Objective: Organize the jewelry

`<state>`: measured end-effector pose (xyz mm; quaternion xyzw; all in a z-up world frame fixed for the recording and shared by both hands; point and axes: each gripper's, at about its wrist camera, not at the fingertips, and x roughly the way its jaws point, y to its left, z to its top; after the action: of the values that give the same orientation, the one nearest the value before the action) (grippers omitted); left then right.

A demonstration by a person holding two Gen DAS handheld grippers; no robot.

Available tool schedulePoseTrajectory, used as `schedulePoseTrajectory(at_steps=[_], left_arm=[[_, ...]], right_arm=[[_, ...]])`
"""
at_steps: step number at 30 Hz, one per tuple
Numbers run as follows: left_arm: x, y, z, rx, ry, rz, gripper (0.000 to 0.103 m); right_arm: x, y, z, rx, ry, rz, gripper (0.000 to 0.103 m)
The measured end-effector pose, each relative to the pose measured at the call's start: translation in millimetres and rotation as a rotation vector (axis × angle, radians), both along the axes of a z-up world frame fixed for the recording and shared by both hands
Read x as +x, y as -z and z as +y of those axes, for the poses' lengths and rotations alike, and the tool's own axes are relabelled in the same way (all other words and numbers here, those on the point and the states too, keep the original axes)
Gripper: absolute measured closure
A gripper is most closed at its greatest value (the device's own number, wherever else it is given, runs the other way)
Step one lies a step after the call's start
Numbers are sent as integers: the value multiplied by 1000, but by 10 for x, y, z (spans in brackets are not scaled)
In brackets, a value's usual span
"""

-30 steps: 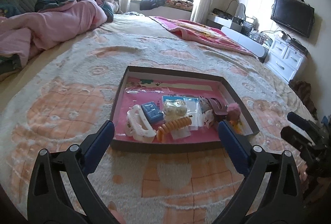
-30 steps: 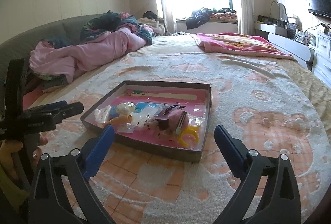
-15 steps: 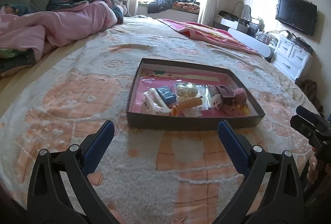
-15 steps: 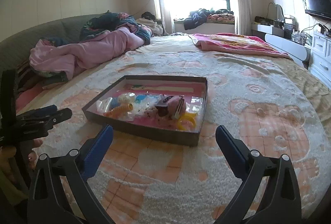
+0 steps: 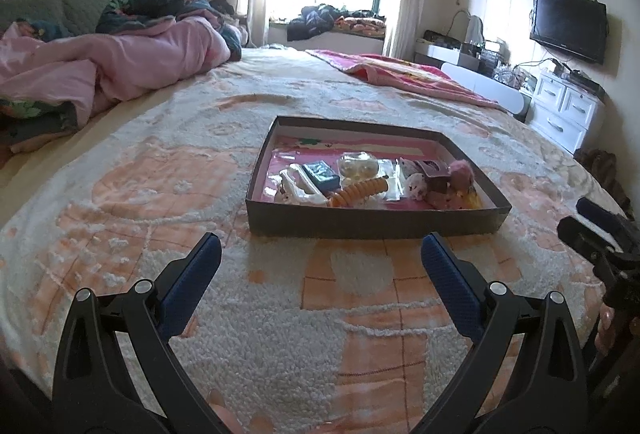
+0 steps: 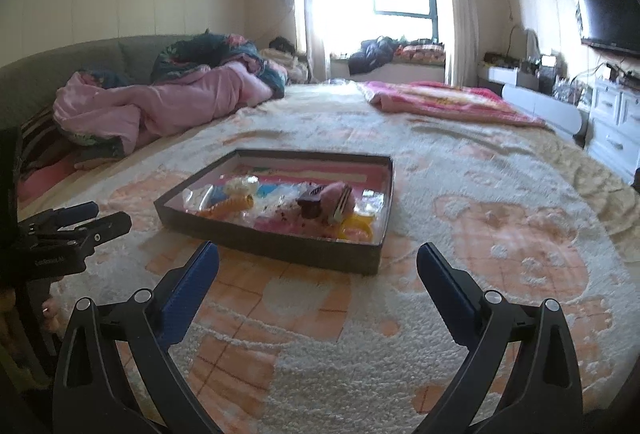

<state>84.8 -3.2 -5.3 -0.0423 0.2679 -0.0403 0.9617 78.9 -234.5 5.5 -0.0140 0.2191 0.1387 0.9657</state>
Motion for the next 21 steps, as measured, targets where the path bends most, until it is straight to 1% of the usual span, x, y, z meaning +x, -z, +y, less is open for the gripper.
schedulePoseTrajectory(at_steps=[6,9,14,17,21], left_arm=[[-71,-13,16,-13,-9,-51,11],[-89,9,-8,0,-7,-62,11],[-115,34,-70,29,-19,-83,11],[-124,49,-95,24,-5,-86,11],[-124,70,-116,23,3,-83,11]], right_arm=[[-119,-23,-37,15,26,-83,7],[-168,-9,-43,8,43,-109,7],[-219,66,-89,25,82,-115,7],[-227,111,-94,26,97,-117,7],[-223,135,-70,26,90,-116,7]])
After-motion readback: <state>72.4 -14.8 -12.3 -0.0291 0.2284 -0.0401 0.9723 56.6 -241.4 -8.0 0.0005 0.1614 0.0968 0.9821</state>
